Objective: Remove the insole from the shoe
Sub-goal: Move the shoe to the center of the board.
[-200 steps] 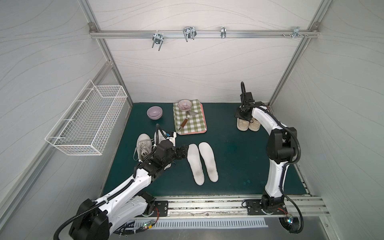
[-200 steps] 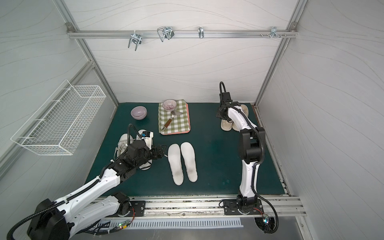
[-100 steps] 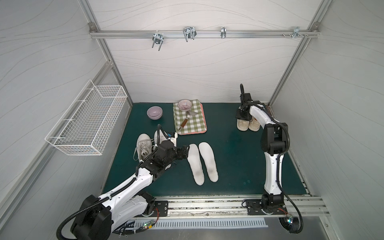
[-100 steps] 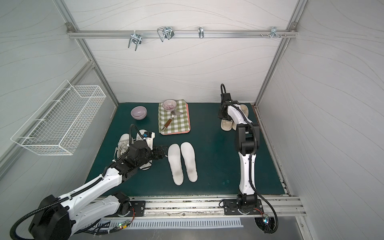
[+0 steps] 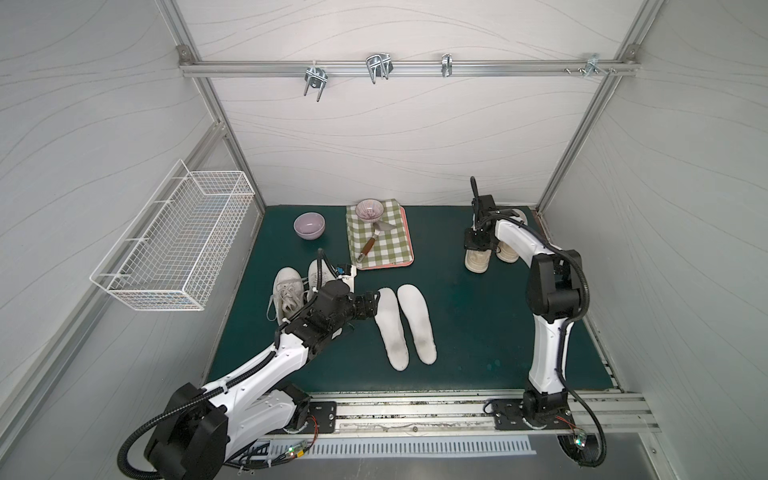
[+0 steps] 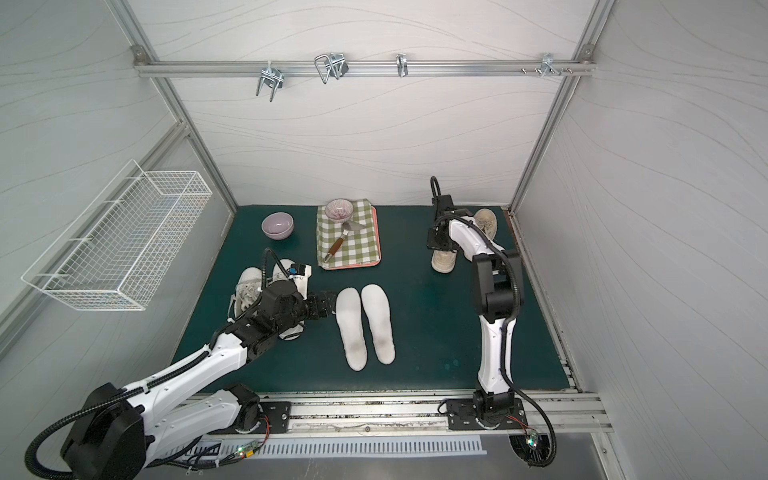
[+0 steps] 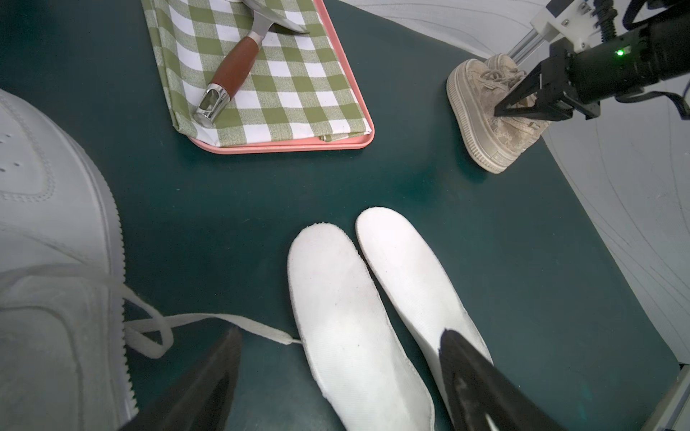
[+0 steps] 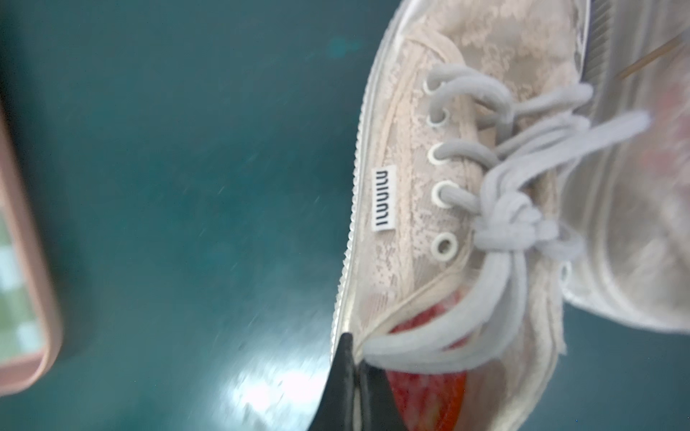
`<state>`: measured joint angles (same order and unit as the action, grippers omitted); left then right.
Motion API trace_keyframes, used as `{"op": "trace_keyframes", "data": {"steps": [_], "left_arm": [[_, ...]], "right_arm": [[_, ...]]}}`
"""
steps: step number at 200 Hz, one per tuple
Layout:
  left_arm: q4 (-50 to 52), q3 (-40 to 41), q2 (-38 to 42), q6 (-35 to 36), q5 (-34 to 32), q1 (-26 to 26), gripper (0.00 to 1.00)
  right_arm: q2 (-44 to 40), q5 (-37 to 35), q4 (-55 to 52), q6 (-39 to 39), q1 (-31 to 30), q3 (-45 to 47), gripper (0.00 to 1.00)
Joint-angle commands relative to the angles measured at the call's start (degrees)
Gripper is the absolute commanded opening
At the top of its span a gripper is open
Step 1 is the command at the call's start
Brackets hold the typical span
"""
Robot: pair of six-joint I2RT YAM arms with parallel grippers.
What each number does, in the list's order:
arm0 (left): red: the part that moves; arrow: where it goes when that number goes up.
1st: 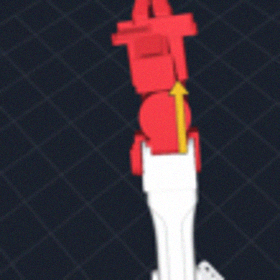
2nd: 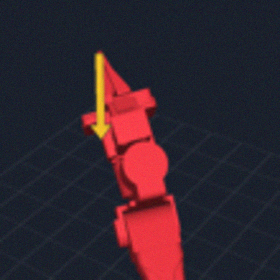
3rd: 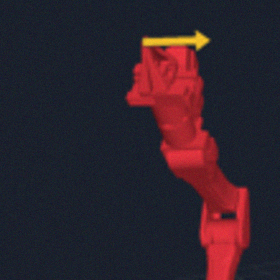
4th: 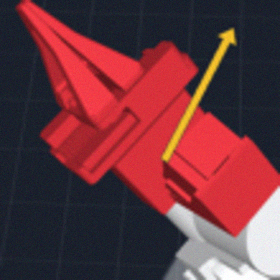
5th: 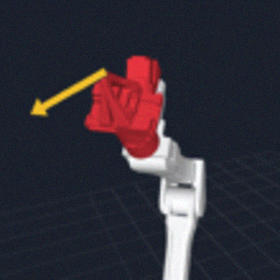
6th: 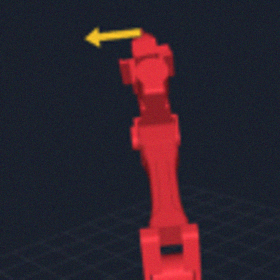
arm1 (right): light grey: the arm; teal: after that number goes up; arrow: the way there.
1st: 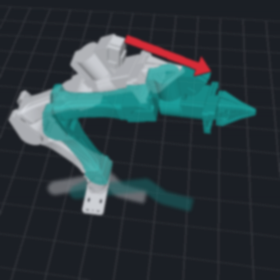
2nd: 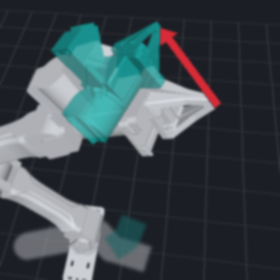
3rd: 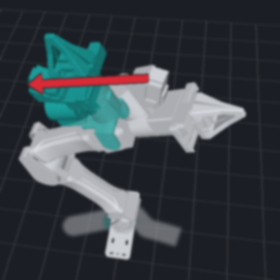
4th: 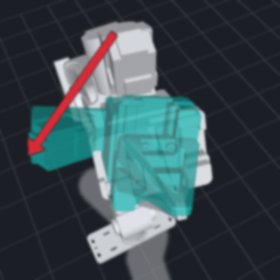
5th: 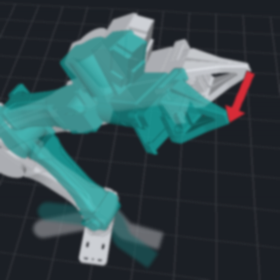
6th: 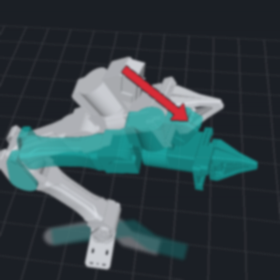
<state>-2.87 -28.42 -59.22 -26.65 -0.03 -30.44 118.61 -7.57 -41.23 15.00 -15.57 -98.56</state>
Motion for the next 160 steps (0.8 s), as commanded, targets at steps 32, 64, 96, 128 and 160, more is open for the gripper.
{"op": "trace_keyframes", "data": {"steps": [32,64,96,128,160], "left_arm": [[-0.3,-3.9,-3.2,-2.5,1.8,-0.2,0.85],[1.5,-6.7,-6.1,-3.0,3.6,-0.2,0.84],[4.7,-10.6,-10.2,-3.2,4.7,-0.9,0.83],[6.9,-15.4,-15.2,-2.4,5.0,-4.1,0.82],[6.7,-20.1,-21.0,-3.2,5.5,-8.0,0.82]], "right_arm": [[-16.1,1.4,3.6,3.2,-3.7,18.7,0.00],[-24.0,0.6,4.5,3.9,-8.7,27.5,0.00],[-29.7,0.5,4.8,6.2,-13.4,33.8,0.00],[-33.4,0.9,5.1,8.9,-17.5,38.0,0.06],[-36.8,3.5,4.5,9.9,-17.9,39.3,0.20]]}}
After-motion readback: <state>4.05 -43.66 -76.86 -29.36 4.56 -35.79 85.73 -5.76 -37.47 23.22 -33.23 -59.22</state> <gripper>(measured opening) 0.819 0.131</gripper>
